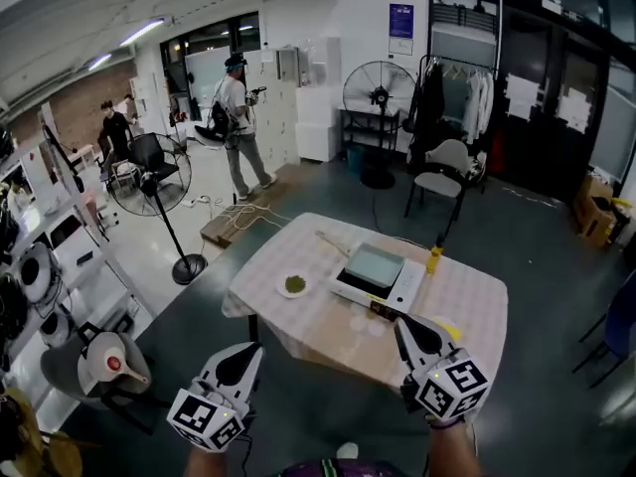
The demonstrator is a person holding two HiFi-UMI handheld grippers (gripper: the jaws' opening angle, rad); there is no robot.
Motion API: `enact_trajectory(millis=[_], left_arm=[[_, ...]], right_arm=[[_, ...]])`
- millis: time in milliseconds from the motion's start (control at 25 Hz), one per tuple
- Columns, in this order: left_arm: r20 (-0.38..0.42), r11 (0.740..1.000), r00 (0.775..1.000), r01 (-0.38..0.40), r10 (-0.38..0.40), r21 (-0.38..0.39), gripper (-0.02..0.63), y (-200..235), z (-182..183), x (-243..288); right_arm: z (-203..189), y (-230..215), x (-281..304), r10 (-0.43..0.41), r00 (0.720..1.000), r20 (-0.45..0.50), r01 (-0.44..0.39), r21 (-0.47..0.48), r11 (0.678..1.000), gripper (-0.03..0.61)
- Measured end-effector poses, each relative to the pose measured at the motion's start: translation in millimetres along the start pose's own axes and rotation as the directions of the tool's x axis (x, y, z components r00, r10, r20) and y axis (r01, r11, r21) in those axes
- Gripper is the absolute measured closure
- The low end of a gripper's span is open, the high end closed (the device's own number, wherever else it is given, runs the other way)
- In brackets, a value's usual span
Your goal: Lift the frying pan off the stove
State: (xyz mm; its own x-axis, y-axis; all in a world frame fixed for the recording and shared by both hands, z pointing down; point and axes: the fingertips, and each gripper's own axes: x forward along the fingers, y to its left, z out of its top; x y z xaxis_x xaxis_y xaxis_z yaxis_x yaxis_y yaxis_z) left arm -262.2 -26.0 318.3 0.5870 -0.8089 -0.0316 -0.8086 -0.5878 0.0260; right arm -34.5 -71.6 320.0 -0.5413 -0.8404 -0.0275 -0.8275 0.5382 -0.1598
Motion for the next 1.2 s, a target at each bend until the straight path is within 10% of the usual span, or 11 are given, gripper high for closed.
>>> enact_trajectory(millis=[400, 1040, 1120, 1200], left_arm=[[-0.039, 0.996, 0.997, 0.075, -0.073, 0.049, 0.591, -20, 8, 128], [0.045, 0.976, 0.975, 0.216, -0.215, -0.01, 0.582, 63, -5, 304], [0.062, 0.967, 0.965, 0.255, -0.253, -0.028, 0.494, 79, 3, 324], [0.087, 0.956, 0.952, 0.293, -0.292, -0.005, 0.262, 96, 13, 342]], right_arm=[[-11, -91, 9, 0.038, 0.998, -0.048, -0.037, 0.026, 0.999, 0.571], [-7, -201, 83, -0.179, 0.984, -0.011, 0.179, -0.006, 0.984, 0.571], [4, -207, 101, -0.202, 0.979, -0.005, 0.202, -0.01, 0.979, 0.571], [12, -212, 122, -0.21, 0.978, -0.001, 0.21, -0.003, 0.978, 0.571]])
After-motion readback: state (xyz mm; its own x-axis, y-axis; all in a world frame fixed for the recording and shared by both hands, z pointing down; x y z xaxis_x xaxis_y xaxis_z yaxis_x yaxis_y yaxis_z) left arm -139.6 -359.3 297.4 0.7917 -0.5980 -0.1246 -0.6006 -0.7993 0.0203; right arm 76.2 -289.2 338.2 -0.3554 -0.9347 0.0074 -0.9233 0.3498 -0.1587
